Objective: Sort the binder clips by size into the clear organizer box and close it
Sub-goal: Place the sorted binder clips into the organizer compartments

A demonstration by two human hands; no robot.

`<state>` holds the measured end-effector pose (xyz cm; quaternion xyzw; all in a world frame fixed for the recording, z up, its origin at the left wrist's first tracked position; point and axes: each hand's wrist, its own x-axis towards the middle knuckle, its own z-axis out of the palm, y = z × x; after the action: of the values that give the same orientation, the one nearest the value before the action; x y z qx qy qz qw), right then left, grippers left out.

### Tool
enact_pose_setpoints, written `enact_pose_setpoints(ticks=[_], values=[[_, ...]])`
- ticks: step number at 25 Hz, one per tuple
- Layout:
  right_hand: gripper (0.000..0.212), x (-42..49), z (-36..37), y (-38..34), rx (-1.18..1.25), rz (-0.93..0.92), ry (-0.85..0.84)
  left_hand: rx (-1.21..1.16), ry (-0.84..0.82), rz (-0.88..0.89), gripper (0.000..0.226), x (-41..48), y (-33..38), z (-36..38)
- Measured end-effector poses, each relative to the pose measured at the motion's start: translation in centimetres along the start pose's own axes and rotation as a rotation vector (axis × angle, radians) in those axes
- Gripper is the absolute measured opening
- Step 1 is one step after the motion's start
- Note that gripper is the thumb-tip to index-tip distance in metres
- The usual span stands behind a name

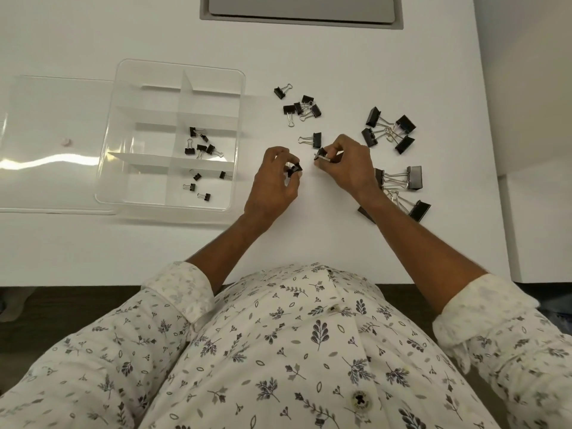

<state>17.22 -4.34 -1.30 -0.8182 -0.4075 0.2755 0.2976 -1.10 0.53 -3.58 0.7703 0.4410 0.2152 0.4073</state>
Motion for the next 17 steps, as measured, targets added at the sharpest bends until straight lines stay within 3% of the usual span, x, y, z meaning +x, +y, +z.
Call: enact_pose_setpoints(ticks=[4, 8, 12, 17], values=[[0.032, 0.6, 0.3, -1.0, 0.067, 0.013, -0.01, -0.037, 0.036, -0.009, 0.022, 0.1, 0.0, -0.8], [0.025, 0.5, 0.6, -1.8, 0.574, 0.273, 0.017, -0.144, 0.09, 0.003, 0.022, 0.0, 0.7, -1.3], [0.024, 0.1, 0.8, -4.7, 0.888, 0.389, -0.193, -0.27, 0.2, -0.073, 0.023, 0.4, 2.0, -2.9], [0.013, 0.6, 2.9, -10.5, 1.008, 0.379, -0.352, -0.359, 0.367, -0.19, 0.023, 2.2, 1.1, -8.1]])
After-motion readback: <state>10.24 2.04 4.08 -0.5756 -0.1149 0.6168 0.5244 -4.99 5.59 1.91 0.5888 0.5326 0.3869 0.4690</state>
